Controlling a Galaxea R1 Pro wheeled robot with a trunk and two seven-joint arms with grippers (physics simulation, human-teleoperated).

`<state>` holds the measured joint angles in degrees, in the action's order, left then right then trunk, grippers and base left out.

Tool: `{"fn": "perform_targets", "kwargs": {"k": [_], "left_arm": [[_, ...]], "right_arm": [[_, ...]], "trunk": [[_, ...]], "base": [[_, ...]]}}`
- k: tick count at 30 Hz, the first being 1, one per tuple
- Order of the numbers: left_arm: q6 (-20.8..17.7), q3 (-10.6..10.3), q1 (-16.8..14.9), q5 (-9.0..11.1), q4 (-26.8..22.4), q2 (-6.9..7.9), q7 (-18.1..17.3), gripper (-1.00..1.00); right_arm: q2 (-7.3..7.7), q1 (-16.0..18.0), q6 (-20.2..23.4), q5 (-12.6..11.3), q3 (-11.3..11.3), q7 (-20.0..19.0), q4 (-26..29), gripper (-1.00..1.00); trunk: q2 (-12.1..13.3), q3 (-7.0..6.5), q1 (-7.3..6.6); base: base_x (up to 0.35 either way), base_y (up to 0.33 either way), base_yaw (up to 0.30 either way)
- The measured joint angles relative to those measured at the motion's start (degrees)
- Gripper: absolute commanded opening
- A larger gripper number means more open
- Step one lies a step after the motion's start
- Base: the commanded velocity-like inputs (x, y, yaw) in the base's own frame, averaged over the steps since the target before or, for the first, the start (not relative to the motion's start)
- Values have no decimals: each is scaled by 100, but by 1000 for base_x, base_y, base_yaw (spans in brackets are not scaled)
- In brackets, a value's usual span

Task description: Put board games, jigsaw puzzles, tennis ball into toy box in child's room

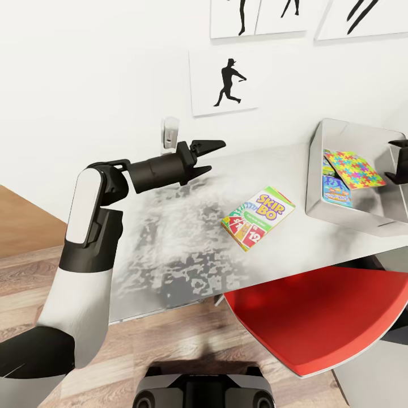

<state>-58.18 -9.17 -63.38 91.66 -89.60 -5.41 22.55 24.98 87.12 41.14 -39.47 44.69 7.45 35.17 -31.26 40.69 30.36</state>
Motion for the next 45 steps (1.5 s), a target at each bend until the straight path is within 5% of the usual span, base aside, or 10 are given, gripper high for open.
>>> {"fn": "perform_targets", "kwargs": {"k": [11, 15, 20, 32, 40, 45], "left_arm": [[10, -232, 197, 14, -97, -3, 796, 100], [13, -263, 288, 23, -115, -2, 901, 100], [19, -285, 424, 25, -167, -2, 942, 100], [39, -300, 626, 19, -222, 12, 860, 100], [45, -311, 669, 17, -228, 9, 847, 100], [49, -312, 681, 17, -229, 10, 844, 100]], "right_arm": [[244, -230, 1508, 2, -61, -105, 631, 100], [284, -437, 1747, -1, -85, -192, 964, 100], [324, -967, 1861, -27, -127, -444, 1582, 100], [592, -3207, 1858, -89, -159, -2051, 3887, 100], [682, -4197, 1859, -90, -117, -2581, 4664, 100], [704, -4487, 1859, -88, -100, -2744, 4871, 100]], "trunk": [[0, 0, 0], [0, 0, 0], [0, 0, 0], [0, 14, 0], [0, 18, 0], [0, 19, 0]], "base": [[0, 0, 0], [0, 0, 0], [0, 0, 0], [0, 0, 0], [0, 0, 0], [0, 0, 0]]}}
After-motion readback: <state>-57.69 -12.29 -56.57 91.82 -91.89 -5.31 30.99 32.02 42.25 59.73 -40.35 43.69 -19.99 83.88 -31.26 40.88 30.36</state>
